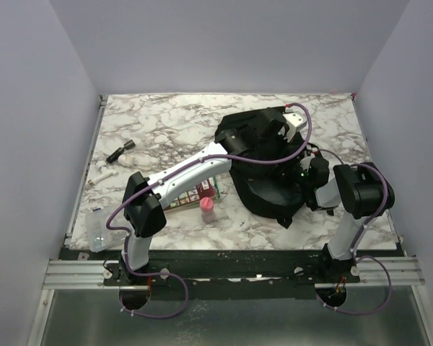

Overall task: Pack the student bag
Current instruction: Place the book in the student bag.

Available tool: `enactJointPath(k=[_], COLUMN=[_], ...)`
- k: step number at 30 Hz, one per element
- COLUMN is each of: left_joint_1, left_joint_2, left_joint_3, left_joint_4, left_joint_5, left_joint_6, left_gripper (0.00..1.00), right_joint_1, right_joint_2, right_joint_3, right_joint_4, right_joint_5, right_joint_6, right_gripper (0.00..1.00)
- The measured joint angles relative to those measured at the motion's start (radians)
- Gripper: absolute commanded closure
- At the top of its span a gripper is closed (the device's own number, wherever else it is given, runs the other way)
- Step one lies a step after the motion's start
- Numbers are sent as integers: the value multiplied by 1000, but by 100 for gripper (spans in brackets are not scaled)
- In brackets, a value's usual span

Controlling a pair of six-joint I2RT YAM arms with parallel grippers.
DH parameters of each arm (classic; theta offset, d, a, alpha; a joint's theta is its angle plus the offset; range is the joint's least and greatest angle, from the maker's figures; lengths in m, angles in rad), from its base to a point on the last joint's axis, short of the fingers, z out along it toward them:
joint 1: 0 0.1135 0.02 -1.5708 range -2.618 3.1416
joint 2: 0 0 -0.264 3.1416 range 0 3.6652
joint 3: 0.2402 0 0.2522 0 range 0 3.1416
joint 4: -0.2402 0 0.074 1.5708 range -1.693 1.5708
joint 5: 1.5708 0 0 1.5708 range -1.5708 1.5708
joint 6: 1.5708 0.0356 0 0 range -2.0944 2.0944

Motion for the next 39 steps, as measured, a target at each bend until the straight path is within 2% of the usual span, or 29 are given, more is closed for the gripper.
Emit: enactJointPath(k=[1, 3, 9, 12, 15, 22, 27, 39], left_joint_1=[0, 0, 0, 0, 0, 1, 2, 2], left_joint_2=[0, 0, 0, 0, -1, -8, -24, -36], left_joint_3=[-5, -13, -25, -25, -31, -70, -87, -94], left_joint_4=[0, 2, 11, 18, 23, 48, 52, 56], left_joint_5=[1, 2, 29, 37, 44, 47, 47, 47], left_joint_6=[2, 2, -14, -25, -37, -51, -53, -47], left_gripper=[100, 100, 100, 100, 100, 100, 100, 100], right_joint_1=[0, 0, 0, 0, 0, 27, 30, 28], right_joint_2=[5, -2, -144, -232, -294, -250, -309, -623], right_joint_3=[26, 72, 42, -23, -35, 99, 111, 111], right_joint_4=[-21, -71, -217, -259, -353, -489, -636, -1018], right_joint_5=[3, 27, 142, 190, 243, 330, 368, 487], right_joint_6=[-5, -18, -40, -33, -32, -13, -43, -329], right_gripper=[45, 40, 34, 26, 23, 21, 11, 13])
